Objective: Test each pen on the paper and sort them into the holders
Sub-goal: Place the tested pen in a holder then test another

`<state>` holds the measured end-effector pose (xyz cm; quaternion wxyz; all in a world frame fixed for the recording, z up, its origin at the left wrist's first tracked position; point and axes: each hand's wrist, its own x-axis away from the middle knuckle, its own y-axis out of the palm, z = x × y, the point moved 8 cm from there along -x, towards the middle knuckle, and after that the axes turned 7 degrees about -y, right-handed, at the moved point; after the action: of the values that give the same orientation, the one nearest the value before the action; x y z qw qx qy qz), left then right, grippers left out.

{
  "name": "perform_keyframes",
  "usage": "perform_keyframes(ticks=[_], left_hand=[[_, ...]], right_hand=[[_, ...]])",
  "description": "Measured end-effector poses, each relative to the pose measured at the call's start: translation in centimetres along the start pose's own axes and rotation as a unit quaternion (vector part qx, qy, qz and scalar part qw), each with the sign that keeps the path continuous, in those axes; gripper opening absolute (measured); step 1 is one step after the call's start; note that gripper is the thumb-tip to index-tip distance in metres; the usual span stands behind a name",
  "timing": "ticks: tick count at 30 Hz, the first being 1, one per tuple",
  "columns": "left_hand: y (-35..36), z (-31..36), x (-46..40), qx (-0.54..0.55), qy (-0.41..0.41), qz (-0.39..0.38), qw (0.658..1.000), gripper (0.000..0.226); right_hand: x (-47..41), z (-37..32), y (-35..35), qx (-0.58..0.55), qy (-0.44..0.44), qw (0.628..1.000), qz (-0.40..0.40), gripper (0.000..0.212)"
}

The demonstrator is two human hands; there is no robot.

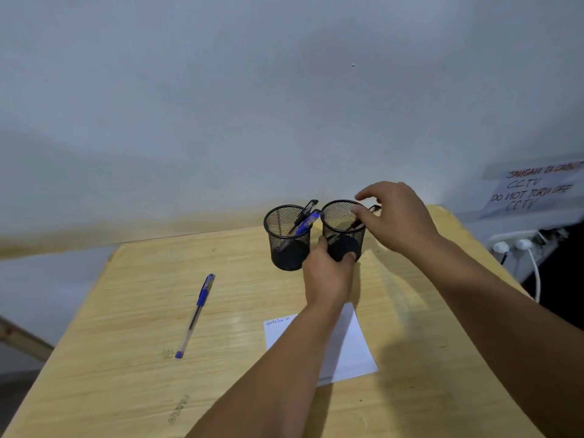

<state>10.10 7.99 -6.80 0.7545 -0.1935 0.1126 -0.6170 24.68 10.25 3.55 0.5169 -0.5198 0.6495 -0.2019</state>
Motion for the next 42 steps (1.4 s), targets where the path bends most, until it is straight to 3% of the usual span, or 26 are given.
perform_keyframes(ticks=[3,6,10,15,24,28,31,34,38,42], left_hand=[[-1.8,-0.2,1.2,-0.011,0.030,-0.009,0.999,0.030],[-4.5,-1.1,1.2,-0.008,0.055,-0.006,0.998,0.030],[-9.8,-2.0,1.4,-0.039,0.093,0.027,0.995,0.029],[-15.9,-5.4,0.1,-0.071,0.068,0.050,0.994,0.032],[-22.2,-10.3,-3.8,-0.177,0.046,-0.012,0.983,0.037],[-21.7,-10.4,-5.1,-0.201,0.059,-0.078,0.975,0.039],[-20.5,-10.5,-5.4,-0.240,0.087,-0.135,0.957,0.036],[-20.3,-10.6,-5.3,-0.271,0.128,-0.160,0.940,0.033],[-21.6,-10.6,-5.0,-0.296,0.164,-0.132,0.932,0.031],[-23.4,-11.6,-4.2,-0.285,0.123,-0.104,0.945,0.034]], right_hand=[[2.9,-0.9,-0.5,-0.041,-0.013,0.997,0.071,0.017],[5.2,-2.3,0.6,-0.076,-0.009,0.994,0.072,0.013],[6.9,-5.7,4.2,-0.131,0.001,0.991,0.010,0.013],[8.4,-10.7,9.3,-0.159,0.004,0.984,-0.076,0.017],[10.8,-19.4,15.1,-0.150,0.012,0.968,-0.200,0.041],[12.0,-22.0,16.6,-0.119,-0.007,0.961,-0.251,0.063],[12.4,-22.7,17.5,-0.075,0.001,0.967,-0.245,0.072],[12.5,-23.3,18.2,-0.048,0.010,0.969,-0.244,0.065],[12.8,-23.3,18.5,-0.045,0.010,0.961,-0.273,0.047],[12.6,-22.1,17.8,-0.066,0.034,0.953,-0.295,0.032]])
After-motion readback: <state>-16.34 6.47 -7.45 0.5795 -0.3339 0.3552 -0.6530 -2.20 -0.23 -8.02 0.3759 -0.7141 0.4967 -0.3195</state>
